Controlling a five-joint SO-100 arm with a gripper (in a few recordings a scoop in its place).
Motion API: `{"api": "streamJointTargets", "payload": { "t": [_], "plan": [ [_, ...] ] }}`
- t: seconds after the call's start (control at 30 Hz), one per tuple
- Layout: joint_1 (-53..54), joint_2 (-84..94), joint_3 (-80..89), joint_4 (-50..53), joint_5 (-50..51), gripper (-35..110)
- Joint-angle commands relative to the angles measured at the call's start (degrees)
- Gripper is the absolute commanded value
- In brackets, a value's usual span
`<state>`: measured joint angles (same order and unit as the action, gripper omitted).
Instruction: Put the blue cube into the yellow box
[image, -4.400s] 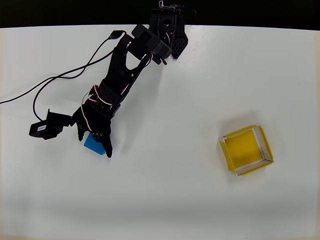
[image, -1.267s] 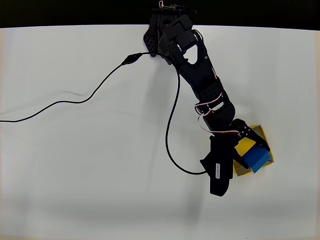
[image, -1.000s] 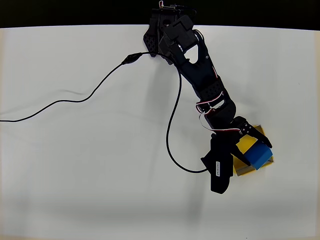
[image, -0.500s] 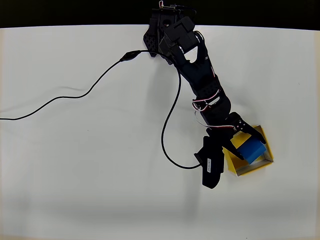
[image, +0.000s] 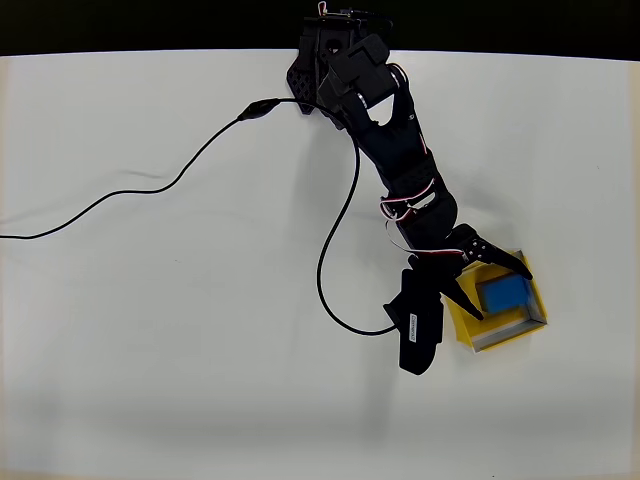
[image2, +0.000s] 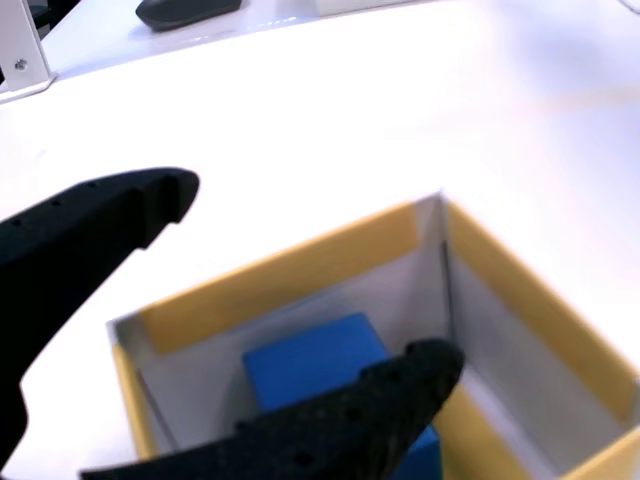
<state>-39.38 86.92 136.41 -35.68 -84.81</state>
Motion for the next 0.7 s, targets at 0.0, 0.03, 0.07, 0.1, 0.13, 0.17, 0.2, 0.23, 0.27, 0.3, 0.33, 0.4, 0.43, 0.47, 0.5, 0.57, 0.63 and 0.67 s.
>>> {"api": "streamJointTargets", "payload": {
  "t": [0.0,0.03,0.07,0.1,0.13,0.17,0.2,0.23,0.27,0.3,0.33,0.4,0.43,0.47,0.5,0.57,0.63,0.67],
  "plan": [
    [0.6,4.5,-2.0,-3.4,-3.5,44],
    [1.3,5.5,-2.8,-3.3,-4.3,42],
    [2.2,7.1,-4.0,-1.6,-4.6,39],
    [3.4,9.0,-6.0,1.8,-4.7,38],
    [4.7,10.6,-8.6,6.6,-4.5,36],
    [6.2,12.4,-11.2,11.6,-3.7,35],
    [7.5,14.1,-13.4,15.6,-3.1,32],
    [8.6,15.5,-14.4,17.9,-2.9,31],
    [9.7,17.1,-14.7,19.4,-3.3,28],
    [10.6,18.7,-14.4,20.7,-4.0,27],
    [11.7,20.5,-13.7,21.8,-4.4,25],
    [13.9,24.2,-13.1,26.1,-4.6,21],
    [15.0,25.8,-12.9,28.3,-4.1,20],
    [16.3,27.4,-12.8,31.0,-3.8,19],
    [17.4,29.2,-12.6,33.5,-3.1,18],
    [19.5,32.9,-11.2,37.5,-2.1,15],
    [21.6,36.3,-9.2,40.5,-1.0,12],
    [22.9,38.1,-7.9,41.9,-0.4,11]
  ]
}}
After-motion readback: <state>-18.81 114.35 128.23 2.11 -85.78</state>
